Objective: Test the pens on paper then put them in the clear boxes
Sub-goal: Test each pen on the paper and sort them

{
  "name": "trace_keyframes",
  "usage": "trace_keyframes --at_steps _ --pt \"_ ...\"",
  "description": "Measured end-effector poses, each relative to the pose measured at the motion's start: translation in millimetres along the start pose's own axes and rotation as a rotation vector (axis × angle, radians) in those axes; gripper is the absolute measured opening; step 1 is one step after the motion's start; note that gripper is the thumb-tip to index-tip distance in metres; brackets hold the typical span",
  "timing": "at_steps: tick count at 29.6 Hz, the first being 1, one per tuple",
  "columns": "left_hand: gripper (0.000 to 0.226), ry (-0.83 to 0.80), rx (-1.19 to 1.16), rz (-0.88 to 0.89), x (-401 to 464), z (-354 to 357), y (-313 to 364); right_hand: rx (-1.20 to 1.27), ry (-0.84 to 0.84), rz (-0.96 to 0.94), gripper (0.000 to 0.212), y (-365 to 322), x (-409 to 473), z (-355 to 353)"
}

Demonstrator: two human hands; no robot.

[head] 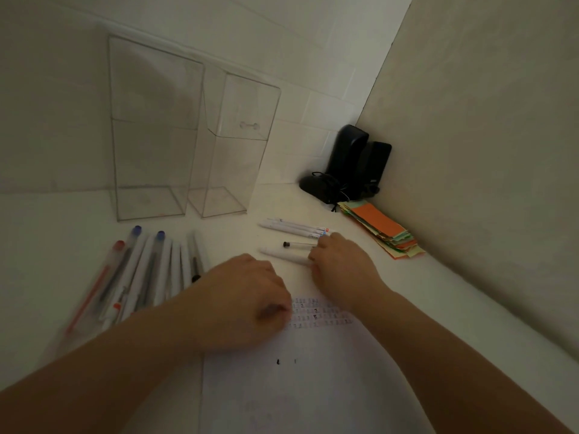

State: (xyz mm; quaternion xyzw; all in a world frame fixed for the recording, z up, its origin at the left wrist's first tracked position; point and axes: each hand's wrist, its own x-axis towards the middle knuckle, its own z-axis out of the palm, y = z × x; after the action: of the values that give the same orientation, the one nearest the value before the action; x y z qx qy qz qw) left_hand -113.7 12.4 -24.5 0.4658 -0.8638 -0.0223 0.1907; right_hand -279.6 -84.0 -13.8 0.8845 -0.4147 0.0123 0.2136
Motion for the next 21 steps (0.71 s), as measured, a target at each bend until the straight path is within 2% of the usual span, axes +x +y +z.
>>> trace_keyframes --at_steps 2,3,5,8,11,15,17,21 --pt "0.041 -0.004 -0.076 0.016 -0.7 6.4 2.3 0.067 0.011 0.037 0.023 4.0 -2.7 -9.8" --pt "0.040 0.008 -0.109 0.029 -1.1 9.0 4.0 0.198 0.029 0.116 0.018 6.2 -6.4 -16.4" --pt "0.043 -0.007 -0.095 0.062 -0.3 13.7 9.4 0.621 0.070 0.332 0.002 8.8 -15.1 -28.9" --pt "0.048 -0.062 -0.011 0.086 2.1 21.3 14.9 1.284 0.037 0.536 0.012 3.4 -31.4 -44.2" --pt "0.045 -0.056 -0.031 0.040 3.5 23.5 16.8 1.688 -0.007 0.589 0.027 -12.0 -45.4 -46.1" --pt "0.024 0.054 -0.162 -0.091 0.9 19.3 14.6 1.974 0.115 0.680 0.031 -31.3 -56.4 -32.8" --pt "0.035 0.142 -0.180 -0.126 1.9 18.8 12.2 2.034 0.149 0.687 0.031 -34.7 -59.4 -27.6" --pt "0.041 0.233 -0.215 -0.152 2.7 14.6 13.9 1.990 0.192 0.583 0.031 -32.1 -61.0 -27.4"
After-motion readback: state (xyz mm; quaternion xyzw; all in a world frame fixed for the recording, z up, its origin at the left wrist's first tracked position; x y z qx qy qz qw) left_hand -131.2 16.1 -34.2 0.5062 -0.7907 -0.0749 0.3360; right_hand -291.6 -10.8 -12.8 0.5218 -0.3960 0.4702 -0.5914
